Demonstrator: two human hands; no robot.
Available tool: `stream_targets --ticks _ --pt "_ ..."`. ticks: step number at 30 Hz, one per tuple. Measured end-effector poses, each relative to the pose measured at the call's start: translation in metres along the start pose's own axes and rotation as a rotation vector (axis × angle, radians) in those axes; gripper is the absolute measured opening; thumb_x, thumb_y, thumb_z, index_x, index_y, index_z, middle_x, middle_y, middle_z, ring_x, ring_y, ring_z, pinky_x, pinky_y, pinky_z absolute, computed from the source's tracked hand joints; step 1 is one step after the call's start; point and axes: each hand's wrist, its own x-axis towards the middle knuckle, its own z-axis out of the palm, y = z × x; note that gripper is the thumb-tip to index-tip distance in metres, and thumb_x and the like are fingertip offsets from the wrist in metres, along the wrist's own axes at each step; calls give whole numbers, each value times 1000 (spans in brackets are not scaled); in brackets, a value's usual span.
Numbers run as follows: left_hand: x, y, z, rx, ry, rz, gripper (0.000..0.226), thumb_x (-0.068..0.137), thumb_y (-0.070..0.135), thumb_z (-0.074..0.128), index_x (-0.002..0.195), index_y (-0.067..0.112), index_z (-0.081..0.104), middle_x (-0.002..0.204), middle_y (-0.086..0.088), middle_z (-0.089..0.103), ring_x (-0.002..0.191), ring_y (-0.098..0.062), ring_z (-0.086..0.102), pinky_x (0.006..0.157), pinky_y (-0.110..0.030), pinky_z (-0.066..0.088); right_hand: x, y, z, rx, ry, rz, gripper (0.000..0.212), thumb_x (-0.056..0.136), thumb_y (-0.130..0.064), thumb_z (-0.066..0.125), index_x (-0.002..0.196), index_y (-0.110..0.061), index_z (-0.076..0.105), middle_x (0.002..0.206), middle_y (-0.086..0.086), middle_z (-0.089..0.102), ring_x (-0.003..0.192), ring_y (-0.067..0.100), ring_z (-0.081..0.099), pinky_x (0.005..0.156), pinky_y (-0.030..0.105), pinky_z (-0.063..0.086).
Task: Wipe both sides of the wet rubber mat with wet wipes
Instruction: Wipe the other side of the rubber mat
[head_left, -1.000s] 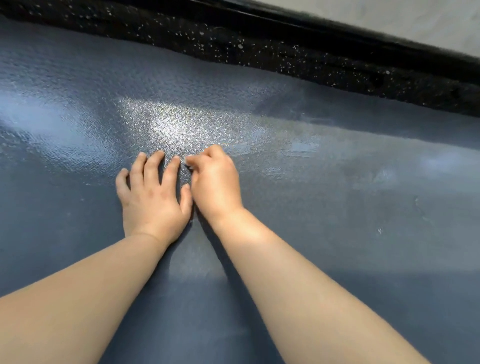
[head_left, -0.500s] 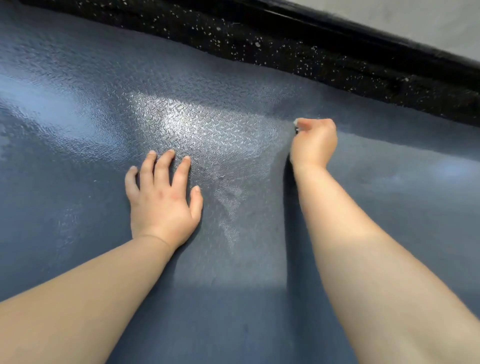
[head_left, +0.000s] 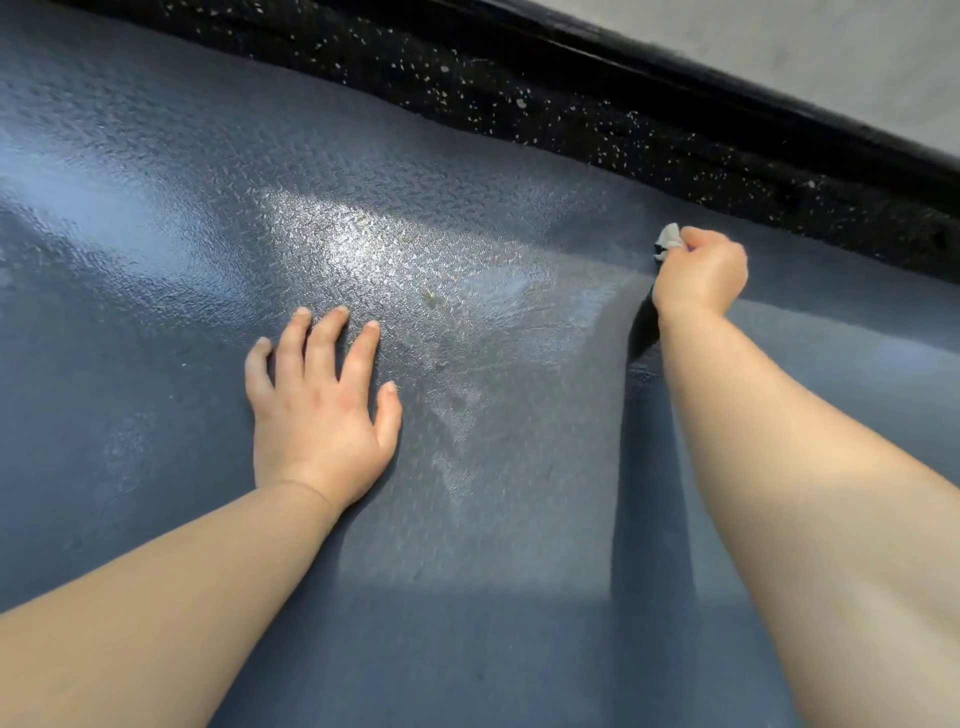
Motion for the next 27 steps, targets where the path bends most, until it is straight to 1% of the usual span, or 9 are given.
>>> stream_targets --ticks 4,7,9,11,13,17,21,23,27 --pt "0 1 0 2 -7 0 59 84 41 32 129 10 56 137 -18 48 131 -39 37 106 -55 21 -23 -28 29 55 -46 41 23 91 -3 47 99 -13 67 99 -4 60 90 9 54 61 4 35" --pt "0 1 -1 1 -4 2 59 84 41 33 128 9 57 136 -18 49 130 -40 38 105 -56 23 -78 -61 62 -11 -210 -246 31 86 1 50 102 -13 72 105 2 68 91 12 60 69 0 37" --pt "0 1 -1 1 3 2 59 84 41 33 127 9 58 135 -19 50 129 -40 39 105 -56 24 -104 -73 74 -79 -402 -494 27 90 -5 53 107 -16 71 110 6 65 101 17 59 85 13 40" --pt "-1 1 -1 3 9 5 59 83 41 34 127 9 58 134 -19 50 128 -41 39 104 -56 24 -101 -74 69 -103 -442 -648 20 91 -17 57 106 -18 71 107 4 67 100 16 59 80 11 37" --pt "-1 1 -1 9 7 4 59 83 41 34 127 9 58 134 -19 50 128 -40 39 104 -55 23 -69 -65 56 -110 -254 -644 17 90 -25 59 96 -21 75 90 -2 68 86 11 59 65 2 31" --pt "0 1 -2 22 -15 1 59 84 41 33 128 10 57 136 -18 50 129 -40 38 105 -56 24 11 -30 22 -280 142 -236 16 94 -16 50 86 -15 64 87 0 49 75 13 47 58 11 30" --pt "0 2 -2 23 -4 6 58 84 40 34 128 10 58 135 -18 51 128 -41 41 105 -57 26 22 -36 27 -78 6 124 14 91 -12 50 85 -15 63 92 0 54 79 14 46 57 16 34" --pt "0 2 -1 25 2 10 58 84 40 34 127 9 58 134 -18 51 128 -41 41 104 -57 25 -2 -59 42 -67 -54 53 19 87 -11 55 100 -15 69 98 -3 63 78 9 49 51 11 32" --pt "-1 2 -1 17 10 13 58 84 40 34 127 9 58 134 -18 51 128 -40 41 104 -57 26 -67 -104 83 -118 -389 -415 29 90 -8 53 109 -22 69 115 0 60 102 13 55 75 10 34"
